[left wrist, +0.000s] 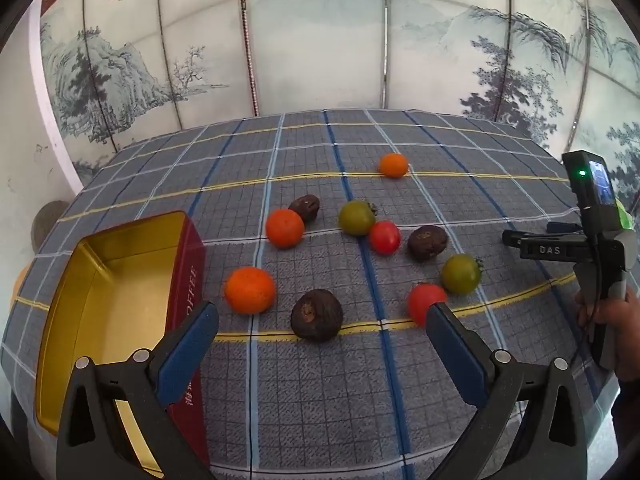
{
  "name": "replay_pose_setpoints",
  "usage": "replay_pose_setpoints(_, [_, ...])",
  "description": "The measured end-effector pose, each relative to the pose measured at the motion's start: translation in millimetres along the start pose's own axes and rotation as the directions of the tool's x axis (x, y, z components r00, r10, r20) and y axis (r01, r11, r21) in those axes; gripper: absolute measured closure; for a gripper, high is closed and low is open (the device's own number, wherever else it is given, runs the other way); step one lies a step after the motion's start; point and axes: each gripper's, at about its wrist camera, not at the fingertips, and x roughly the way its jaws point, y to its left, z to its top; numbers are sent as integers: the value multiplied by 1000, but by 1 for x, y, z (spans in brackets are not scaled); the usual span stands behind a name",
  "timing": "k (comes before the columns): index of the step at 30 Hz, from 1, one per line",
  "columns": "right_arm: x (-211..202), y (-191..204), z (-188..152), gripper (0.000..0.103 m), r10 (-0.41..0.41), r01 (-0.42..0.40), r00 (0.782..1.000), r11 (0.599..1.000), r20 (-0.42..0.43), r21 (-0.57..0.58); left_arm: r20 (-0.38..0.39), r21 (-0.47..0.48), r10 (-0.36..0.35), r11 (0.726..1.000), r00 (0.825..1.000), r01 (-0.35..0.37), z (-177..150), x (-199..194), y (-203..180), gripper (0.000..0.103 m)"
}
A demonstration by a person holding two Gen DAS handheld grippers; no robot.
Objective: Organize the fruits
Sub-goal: 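Reach the left gripper toward the dark brown fruit and close on it, then lift the brown fruit with the left gripper and carry it over the tin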
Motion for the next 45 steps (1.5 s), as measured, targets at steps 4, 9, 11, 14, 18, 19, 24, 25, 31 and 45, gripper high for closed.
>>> replay_pose_setpoints(4, [0, 0, 0, 0, 0, 0, 1000, 1000, 0, 0, -13, -33, 6, 999, 1000, -7, -2, 6, 10, 1])
replay_pose_setpoints(9, [0, 0, 0, 0, 0, 0, 1000, 1000, 0, 0, -35, -56, 29, 998, 999, -31, -3, 14, 20, 1])
replay_pose_setpoints(11, [0, 0, 0, 0, 0, 0, 1000, 1000, 0, 0, -52, -78, 21, 997, 998, -25, -4, 19, 24, 8])
replay_pose_setpoints(14, [0, 0, 0, 0, 0, 0, 1000, 1000, 0, 0, -77, -101, 7, 995, 997, -15, -4, 25, 28, 14])
replay_pose_setpoints(18, [0, 0, 0, 0, 0, 0, 1000, 1000, 0, 0, -90, -111, -12, 994, 996, 2, -5, 31, 27, 16])
replay_pose_setpoints(19, [0, 0, 0, 0, 0, 0, 1000, 1000, 0, 0, -90, -108, -15, 994, 996, 5, -4, 31, 26, 18])
replay_pose_setpoints(24, [0, 0, 0, 0, 0, 0, 1000, 1000, 0, 0, -117, -99, -26, 995, 993, 15, -1, 42, 23, 24])
replay_pose_setpoints(25, [0, 0, 0, 0, 0, 0, 1000, 1000, 0, 0, -126, -103, -31, 995, 992, 18, -1, 45, 23, 25])
replay_pose_setpoints(31, [0, 0, 0, 0, 0, 0, 1000, 1000, 0, 0, -156, -100, -25, 995, 987, 9, -2, 56, 21, 29])
replay_pose_setpoints(45, [1, 0, 0, 0, 0, 0, 1000, 1000, 0, 0, -166, -69, -7, 998, 986, -5, -6, 57, 16, 65])
